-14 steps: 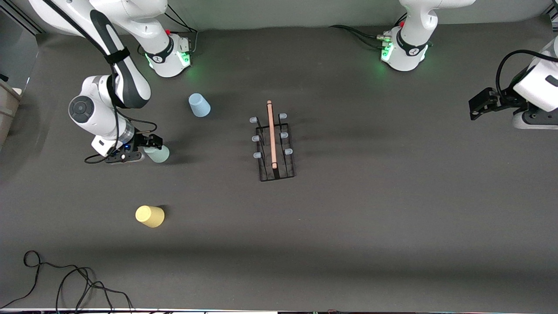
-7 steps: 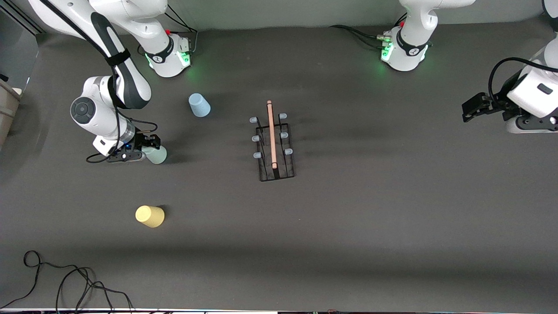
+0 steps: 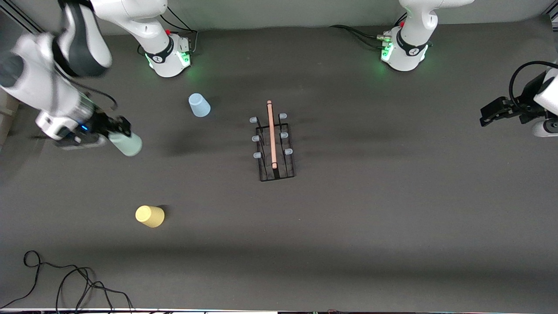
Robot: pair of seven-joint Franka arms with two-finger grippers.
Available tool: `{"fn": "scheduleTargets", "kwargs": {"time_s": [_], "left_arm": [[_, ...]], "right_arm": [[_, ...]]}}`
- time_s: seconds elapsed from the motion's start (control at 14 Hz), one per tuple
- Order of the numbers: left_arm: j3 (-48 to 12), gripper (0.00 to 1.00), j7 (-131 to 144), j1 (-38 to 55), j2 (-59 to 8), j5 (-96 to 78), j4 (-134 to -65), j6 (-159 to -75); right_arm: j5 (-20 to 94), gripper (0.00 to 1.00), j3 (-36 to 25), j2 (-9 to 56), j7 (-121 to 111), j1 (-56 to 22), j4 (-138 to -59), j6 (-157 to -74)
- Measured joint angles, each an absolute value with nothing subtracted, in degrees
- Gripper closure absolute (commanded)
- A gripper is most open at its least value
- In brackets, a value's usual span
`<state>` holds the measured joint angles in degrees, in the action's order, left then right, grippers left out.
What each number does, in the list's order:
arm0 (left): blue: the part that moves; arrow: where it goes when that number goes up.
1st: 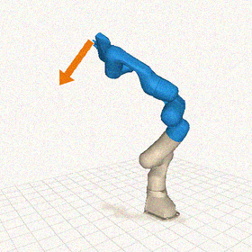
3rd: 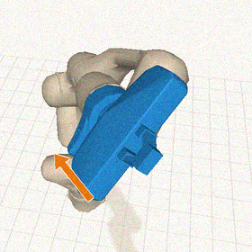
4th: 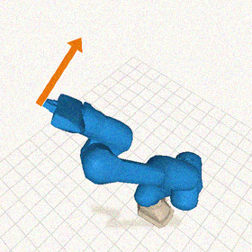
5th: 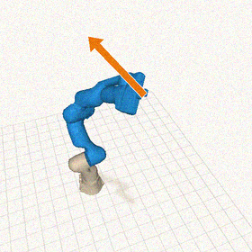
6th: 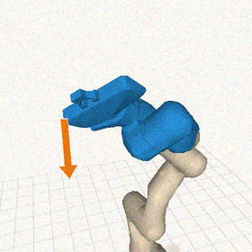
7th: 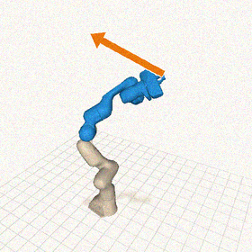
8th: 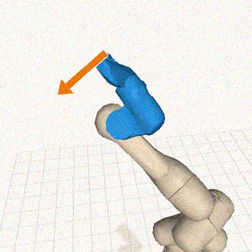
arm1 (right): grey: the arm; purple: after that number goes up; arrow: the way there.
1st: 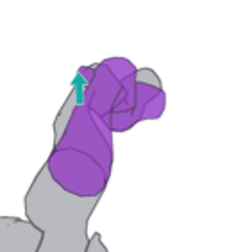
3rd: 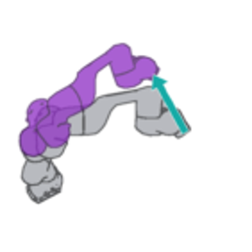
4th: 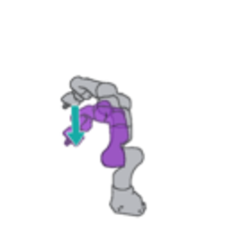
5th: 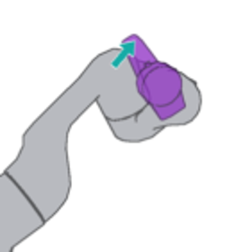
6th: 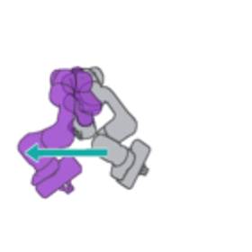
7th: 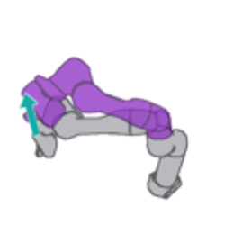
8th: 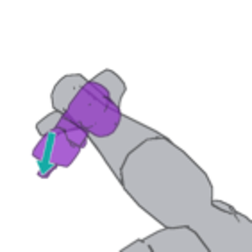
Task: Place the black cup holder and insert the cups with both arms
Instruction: 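Carry the green cup onto a holder peg and release it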
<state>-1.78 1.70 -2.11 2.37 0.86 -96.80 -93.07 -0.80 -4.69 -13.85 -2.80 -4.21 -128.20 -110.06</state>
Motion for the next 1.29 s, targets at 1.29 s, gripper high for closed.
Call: {"fn": "scheduleTargets", "kwargs": {"time_s": [1.29], "left_arm": [[-3.13, 0.01, 0.56, -2.63, 0.18, 1.55, -96.95, -95.18]], "right_arm": [[8.35, 0.99, -2.27, 1.49, 88.76, -43.99, -109.05, -108.87]]}}
